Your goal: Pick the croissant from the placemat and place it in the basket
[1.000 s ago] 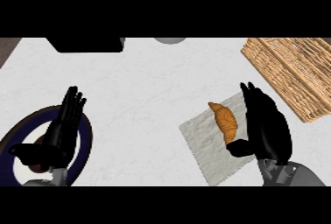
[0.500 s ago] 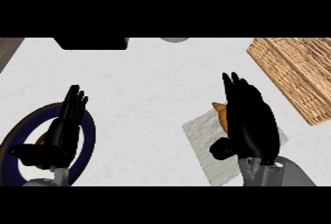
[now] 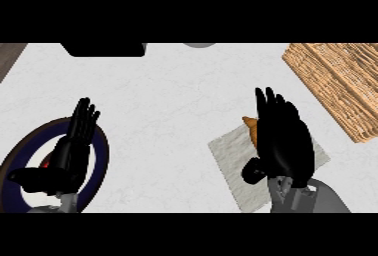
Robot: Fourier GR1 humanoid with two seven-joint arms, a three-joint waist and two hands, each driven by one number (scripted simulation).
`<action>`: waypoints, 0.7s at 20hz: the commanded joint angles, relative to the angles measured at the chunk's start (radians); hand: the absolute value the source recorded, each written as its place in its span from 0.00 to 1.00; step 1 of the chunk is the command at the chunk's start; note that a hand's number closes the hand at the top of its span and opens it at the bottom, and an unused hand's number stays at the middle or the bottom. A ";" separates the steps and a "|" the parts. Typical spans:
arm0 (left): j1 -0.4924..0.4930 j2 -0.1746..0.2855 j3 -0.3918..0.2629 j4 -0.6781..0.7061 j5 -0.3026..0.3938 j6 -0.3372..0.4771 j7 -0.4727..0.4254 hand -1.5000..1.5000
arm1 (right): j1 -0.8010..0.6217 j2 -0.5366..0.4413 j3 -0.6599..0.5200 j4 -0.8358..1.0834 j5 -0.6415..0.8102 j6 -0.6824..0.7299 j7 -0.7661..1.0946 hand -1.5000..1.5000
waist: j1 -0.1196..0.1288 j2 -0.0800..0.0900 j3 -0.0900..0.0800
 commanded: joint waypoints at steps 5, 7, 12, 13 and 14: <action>0.044 -0.016 -0.017 -0.076 -0.028 -0.003 0.029 0.50 | 0.065 0.109 0.008 0.003 0.097 0.076 0.125 0.00 | 0.007 0.002 0.002; 0.041 -0.024 0.011 -0.046 -0.011 -0.024 0.010 0.50 | 0.085 0.117 0.011 0.035 0.140 0.039 0.074 0.00 | 0.006 0.003 0.002; -0.061 -0.024 0.055 0.063 -0.021 -0.048 0.022 0.50 | 0.059 0.124 -0.053 0.122 0.203 0.012 -0.022 0.00 | 0.003 0.006 0.002; -0.065 -0.042 0.031 0.032 -0.043 -0.025 0.046 0.50 | 0.064 0.172 -0.018 0.084 0.227 0.061 0.039 0.00 | 0.002 0.004 0.002; -0.011 -0.030 0.056 0.018 -0.023 -0.053 -0.007 0.50 | 0.105 0.138 -0.031 0.119 0.246 -0.003 -0.026 0.00 | 0.005 0.005 0.002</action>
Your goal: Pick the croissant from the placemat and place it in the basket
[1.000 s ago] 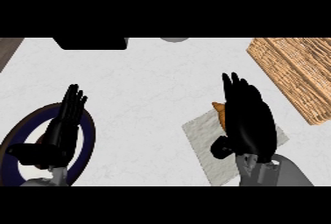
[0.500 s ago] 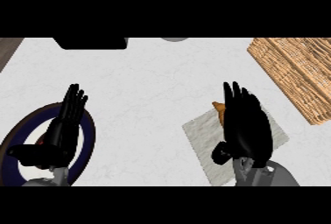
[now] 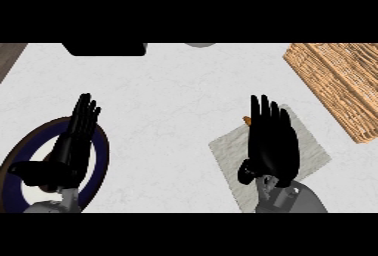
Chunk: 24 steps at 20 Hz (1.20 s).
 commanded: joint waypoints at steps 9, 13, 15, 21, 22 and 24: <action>0.020 -0.021 0.062 -0.017 -0.005 -0.051 0.012 0.50 | -0.005 0.069 -0.106 0.157 0.116 -0.048 -0.034 0.00 | 0.004 0.001 0.000; -0.022 -0.066 0.035 0.010 -0.048 -0.043 0.033 0.50 | 0.026 0.072 -0.098 0.194 0.132 -0.113 -0.047 0.00 | 0.001 0.001 0.000; 0.007 -0.066 0.064 0.036 -0.040 -0.076 -0.010 0.50 | 0.028 0.072 -0.075 0.150 0.124 -0.043 -0.008 0.00 | 0.001 0.000 0.000; 0.029 -0.072 0.074 -0.033 -0.060 -0.077 0.045 0.50 | 0.131 0.050 -0.129 0.112 0.140 -0.066 -0.093 0.00 | -0.001 0.000 0.000; 0.088 -0.097 0.016 -0.084 -0.114 -0.045 0.021 0.50 | 0.049 0.070 -0.172 0.260 0.139 -0.126 -0.123 0.00 | 0.005 0.000 0.001; 0.050 -0.083 0.060 -0.040 -0.083 -0.090 0.024 0.50 | 0.044 0.056 -0.213 0.267 0.119 -0.126 -0.162 0.00 | 0.003 0.001 0.000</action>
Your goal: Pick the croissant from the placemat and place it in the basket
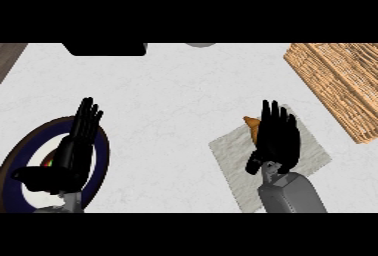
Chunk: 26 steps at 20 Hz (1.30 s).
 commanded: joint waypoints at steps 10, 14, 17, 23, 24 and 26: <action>-0.025 -0.056 0.048 0.048 -0.042 -0.047 -0.024 0.50 | -0.039 0.012 -0.062 0.106 -0.001 -0.023 -0.029 0.00 | 0.000 0.000 0.000; 0.012 -0.061 0.026 -0.065 -0.058 -0.043 0.057 0.50 | -0.008 0.003 -0.069 0.204 0.010 -0.148 -0.092 0.00 | 0.001 0.000 0.000; -0.070 -0.056 0.078 0.007 -0.059 -0.038 0.066 0.50 | 0.020 -0.029 -0.086 0.163 -0.018 -0.122 -0.109 0.00 | -0.002 0.000 0.000; 0.002 -0.082 0.047 -0.028 -0.071 -0.058 0.036 0.50 | -0.072 -0.029 -0.125 0.245 -0.055 -0.062 -0.128 1.00 | 0.002 0.001 0.000; -0.017 -0.069 0.061 -0.014 -0.064 -0.070 0.040 0.50 | -0.019 -0.027 -0.093 0.314 -0.038 -0.151 -0.182 1.00 | 0.003 0.002 0.000; -0.012 -0.047 0.086 -0.040 -0.040 -0.086 0.067 0.50 | 0.012 -0.066 -0.037 0.209 -0.018 -0.049 -0.184 1.00 | 0.000 0.000 0.000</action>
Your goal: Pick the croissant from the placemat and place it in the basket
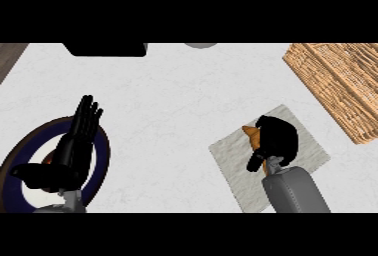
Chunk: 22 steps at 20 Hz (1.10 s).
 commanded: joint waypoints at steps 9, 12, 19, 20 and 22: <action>-0.015 -0.005 0.028 0.006 0.003 -0.026 -0.004 0.50 | -0.030 -0.033 0.053 0.100 0.072 -0.003 -0.073 1.00 | -0.001 0.009 0.005; 0.065 0.013 0.021 -0.105 0.010 -0.045 0.036 0.50 | -0.019 0.014 0.087 0.063 0.097 -0.020 -0.046 1.00 | 0.002 0.007 0.005; -0.022 -0.024 -0.019 -0.016 -0.010 -0.041 -0.011 0.50 | -0.304 0.018 -0.338 0.316 0.016 -0.179 0.254 1.00 | 0.075 0.062 0.012; -0.048 -0.024 -0.013 -0.007 -0.010 -0.039 -0.017 0.50 | -0.353 -0.010 -0.368 0.347 0.023 -0.190 0.274 1.00 | 0.079 0.064 0.010; -0.050 -0.018 -0.022 0.000 -0.011 -0.053 -0.015 0.50 | -0.415 -0.035 -0.402 0.397 0.050 -0.258 0.306 1.00 | 0.104 0.068 0.010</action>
